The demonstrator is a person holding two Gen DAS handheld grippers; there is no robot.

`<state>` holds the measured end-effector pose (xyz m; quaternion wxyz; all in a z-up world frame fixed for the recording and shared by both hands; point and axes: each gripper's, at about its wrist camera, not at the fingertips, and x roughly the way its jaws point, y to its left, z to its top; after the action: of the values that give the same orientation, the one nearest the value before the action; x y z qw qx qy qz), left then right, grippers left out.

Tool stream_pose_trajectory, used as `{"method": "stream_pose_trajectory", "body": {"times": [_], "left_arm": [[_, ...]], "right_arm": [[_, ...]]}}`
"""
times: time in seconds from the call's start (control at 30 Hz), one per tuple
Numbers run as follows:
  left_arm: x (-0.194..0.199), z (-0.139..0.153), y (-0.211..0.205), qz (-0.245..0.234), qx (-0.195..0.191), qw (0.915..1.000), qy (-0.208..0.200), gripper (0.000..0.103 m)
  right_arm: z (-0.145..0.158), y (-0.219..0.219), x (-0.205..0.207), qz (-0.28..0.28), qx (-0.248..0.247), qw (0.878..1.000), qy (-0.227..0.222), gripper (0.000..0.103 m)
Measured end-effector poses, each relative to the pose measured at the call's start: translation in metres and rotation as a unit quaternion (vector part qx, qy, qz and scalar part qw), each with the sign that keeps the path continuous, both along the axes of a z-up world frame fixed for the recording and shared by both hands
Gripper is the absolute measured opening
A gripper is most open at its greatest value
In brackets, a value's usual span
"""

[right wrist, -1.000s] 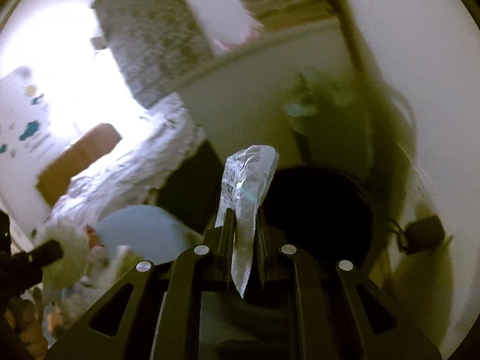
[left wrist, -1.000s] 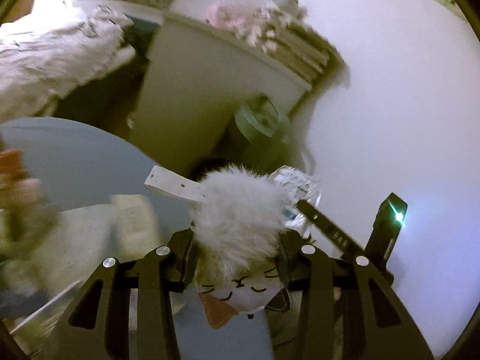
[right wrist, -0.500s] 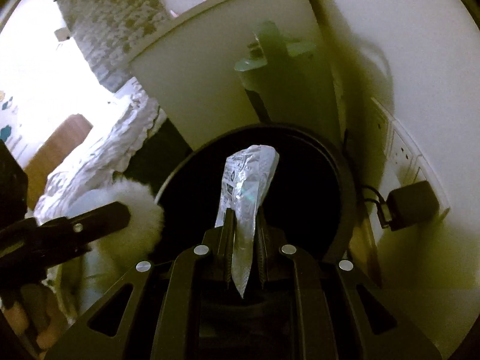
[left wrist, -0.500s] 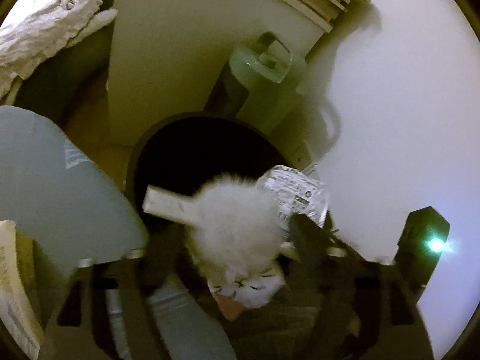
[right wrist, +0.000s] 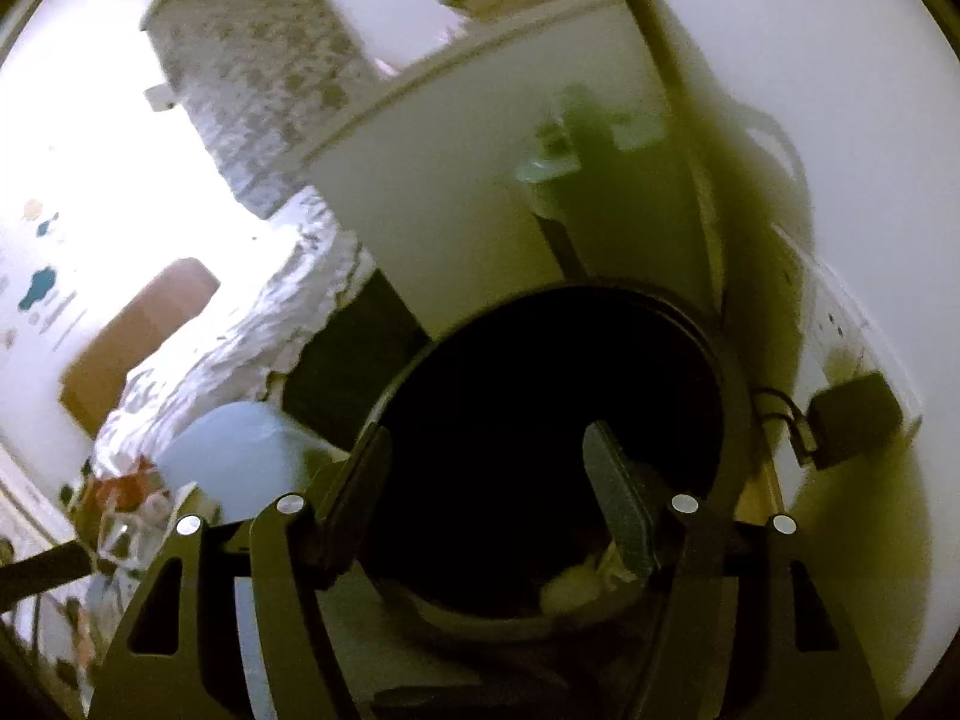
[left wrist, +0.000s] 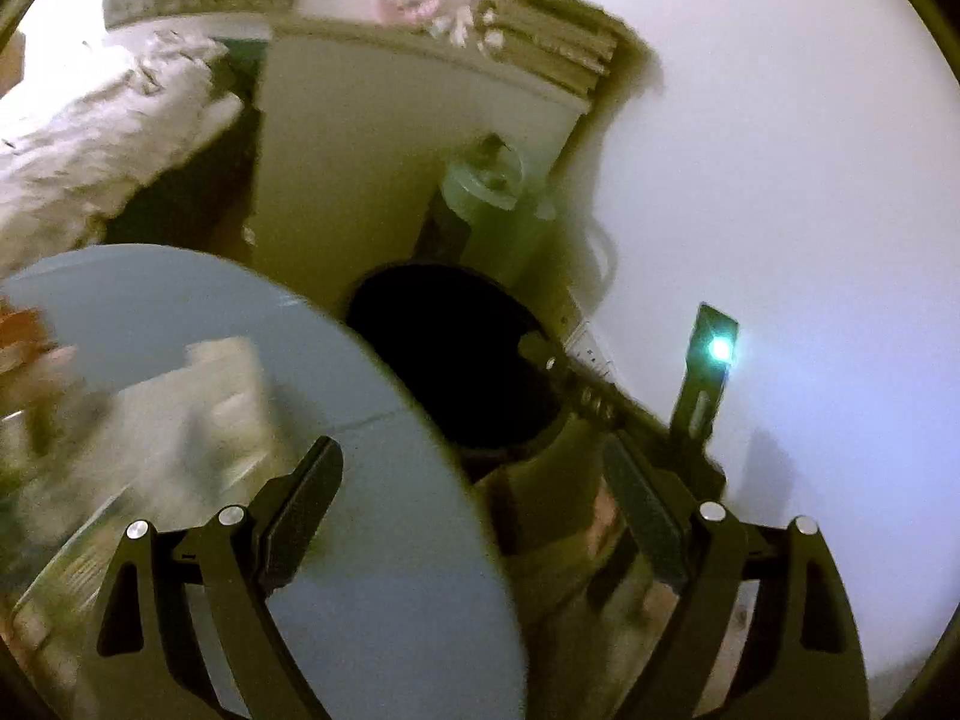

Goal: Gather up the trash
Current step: 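Carry both items to the black bin and open both tools to drop them, then grasp the green milk carton with the right tool while the left tool grasps a tan paper wrapper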

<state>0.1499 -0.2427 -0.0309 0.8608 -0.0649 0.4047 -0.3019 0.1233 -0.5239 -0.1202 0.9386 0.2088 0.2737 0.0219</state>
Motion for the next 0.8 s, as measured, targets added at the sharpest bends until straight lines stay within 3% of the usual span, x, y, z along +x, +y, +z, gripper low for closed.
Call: {"method": "stream_pose_trajectory", "body": {"times": [0.13,0.2,0.27,0.37,0.47,0.5,0.57,0.77,0.8], "left_arm": [[-0.055,0.012,0.088,0.062,0.04,0.9965,-0.04,0.087],[-0.074,0.01,0.127,0.097,0.072,0.9913,-0.053,0.087],[-0.09,0.004,0.166,0.126,0.111,0.9844,-0.054,0.087],[-0.106,-0.01,0.208,0.118,0.173,0.9759,-0.061,0.087],[-0.118,-0.023,0.224,0.065,0.235,0.9667,-0.079,0.087],[-0.12,-0.029,0.227,0.039,0.261,0.9601,-0.092,0.087],[-0.123,-0.035,0.237,0.002,0.284,0.9523,-0.112,0.087],[-0.113,-0.046,0.265,-0.058,0.299,0.943,-0.135,0.087],[-0.107,-0.047,0.267,-0.071,0.299,0.9414,-0.139,0.087]], "right_arm": [[0.015,0.033,-0.02,0.072,-0.002,0.997,-0.03,0.07],[0.025,0.061,-0.029,0.138,-0.009,0.99,-0.04,0.074],[0.038,0.096,-0.036,0.22,-0.028,0.974,-0.047,0.077],[0.058,0.166,-0.052,0.363,-0.116,0.923,-0.054,0.08],[0.071,0.229,-0.066,0.477,-0.218,0.85,-0.053,0.08],[0.073,0.246,-0.067,0.508,-0.246,0.824,-0.05,0.08],[0.073,0.269,-0.063,0.547,-0.283,0.787,-0.039,0.085],[0.048,0.329,-0.04,0.604,-0.412,0.683,-0.002,0.085],[0.045,0.336,-0.036,0.608,-0.426,0.67,0.0,0.085]]}}
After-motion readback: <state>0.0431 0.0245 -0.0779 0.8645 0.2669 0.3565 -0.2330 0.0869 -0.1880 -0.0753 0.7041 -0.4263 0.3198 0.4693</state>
